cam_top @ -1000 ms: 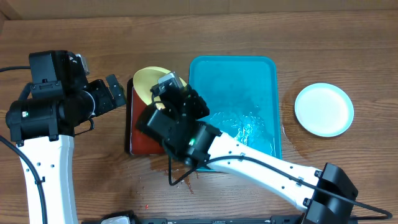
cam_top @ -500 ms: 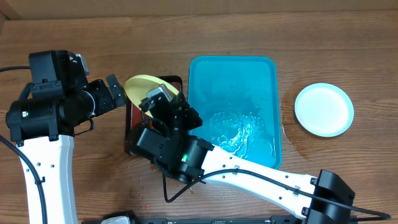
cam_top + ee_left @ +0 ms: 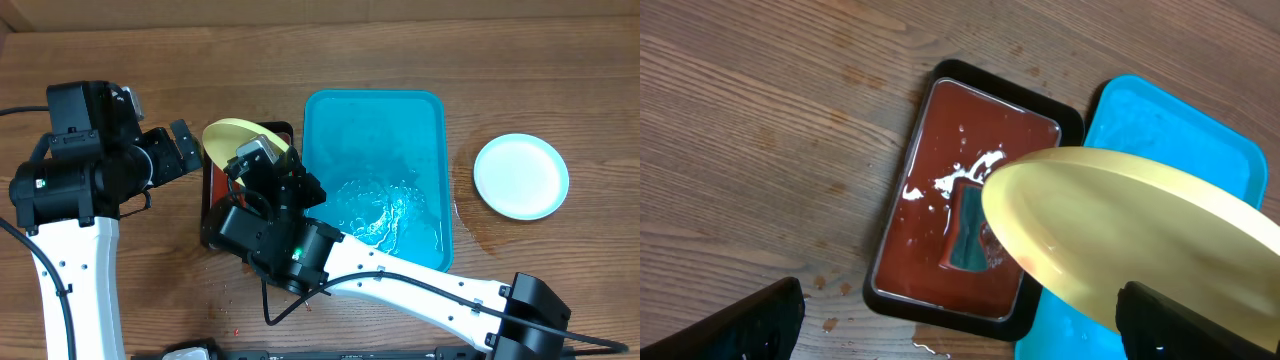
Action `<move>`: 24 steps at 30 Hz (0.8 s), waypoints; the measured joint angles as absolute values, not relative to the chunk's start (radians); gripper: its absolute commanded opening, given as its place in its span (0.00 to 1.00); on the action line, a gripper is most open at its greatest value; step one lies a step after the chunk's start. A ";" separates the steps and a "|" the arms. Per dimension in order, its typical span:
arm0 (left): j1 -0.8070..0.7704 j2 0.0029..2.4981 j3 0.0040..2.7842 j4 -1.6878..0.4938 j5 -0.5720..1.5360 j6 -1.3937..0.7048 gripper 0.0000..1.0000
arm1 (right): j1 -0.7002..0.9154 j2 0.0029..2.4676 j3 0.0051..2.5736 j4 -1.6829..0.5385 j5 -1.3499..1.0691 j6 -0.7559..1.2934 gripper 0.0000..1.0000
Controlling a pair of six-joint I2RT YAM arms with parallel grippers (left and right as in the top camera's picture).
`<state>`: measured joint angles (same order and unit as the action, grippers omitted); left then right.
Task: Clean dirty plates on tray and stack at the side
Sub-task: 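Hold the yellow plate tilted over the black tray to drain it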
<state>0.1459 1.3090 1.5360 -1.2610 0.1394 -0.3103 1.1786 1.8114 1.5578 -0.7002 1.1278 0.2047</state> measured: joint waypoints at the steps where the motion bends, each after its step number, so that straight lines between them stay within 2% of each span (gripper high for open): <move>1: 0.146 1.309 1.536 -1.261 0.139 -0.310 1.00 | 1.179 1.811 1.558 -0.701 1.129 0.205 0.04; 24: 0.146 1.309 1.536 -1.261 0.139 -0.310 1.00 | 1.148 1.811 1.558 -0.664 1.137 0.213 0.04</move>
<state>0.1459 1.3090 1.5360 -1.2610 0.1394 -0.3103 1.1481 1.8114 1.5578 -0.6636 1.1374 0.2127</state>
